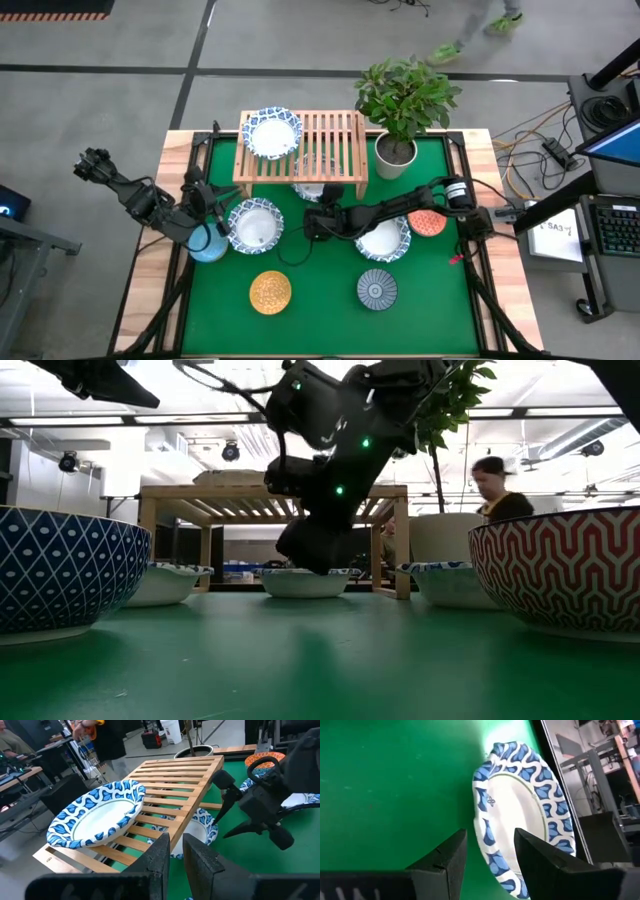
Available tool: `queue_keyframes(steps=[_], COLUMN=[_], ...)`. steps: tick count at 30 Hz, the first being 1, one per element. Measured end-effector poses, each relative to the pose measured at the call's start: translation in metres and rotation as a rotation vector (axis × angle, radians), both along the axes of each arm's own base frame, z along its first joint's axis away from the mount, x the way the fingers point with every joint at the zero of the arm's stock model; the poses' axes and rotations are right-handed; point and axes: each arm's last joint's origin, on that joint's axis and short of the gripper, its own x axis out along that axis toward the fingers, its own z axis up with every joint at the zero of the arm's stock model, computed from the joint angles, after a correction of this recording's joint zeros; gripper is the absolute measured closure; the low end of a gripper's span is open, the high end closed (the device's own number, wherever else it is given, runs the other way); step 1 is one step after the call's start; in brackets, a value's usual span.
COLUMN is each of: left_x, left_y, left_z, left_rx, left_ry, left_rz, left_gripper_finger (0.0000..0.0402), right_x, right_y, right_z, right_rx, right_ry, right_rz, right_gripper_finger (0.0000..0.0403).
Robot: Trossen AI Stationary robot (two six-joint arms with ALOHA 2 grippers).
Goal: Place and stack bowls onto a shelf
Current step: Stack the white bowl on top of the other white bowl on the shelf
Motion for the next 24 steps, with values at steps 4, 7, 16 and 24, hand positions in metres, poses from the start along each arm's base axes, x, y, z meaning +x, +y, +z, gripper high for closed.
queue_keyframes(steps=[4,7,16,24], left_x=[0.0,0.0,0.0,0.0], left_y=[0.0,0.0,0.0,0.0], left_z=[0.0,0.0,0.0,0.0], left_rx=[0.0,0.001,0.001,0.001], left_ry=[0.0,0.001,0.002,0.001], left_rz=[0.0,0.0,0.0,0.0], left_gripper_finger=[0.0366,0.0366,0.0366,0.0366], right_x=[-0.001,0.0,-0.002,0.002], right_y=[-0.004,-0.004,-0.005,-0.01], right_z=[-0.001,-0.001,-0.008,-0.033], right_rx=[0.001,0.002,0.006,-0.05], right_ry=[0.005,0.007,0.03,0.084], right_rz=[-0.006,-0.004,0.006,-0.027], right_gripper_finger=[0.0248,0.0248,0.0248,0.0248])
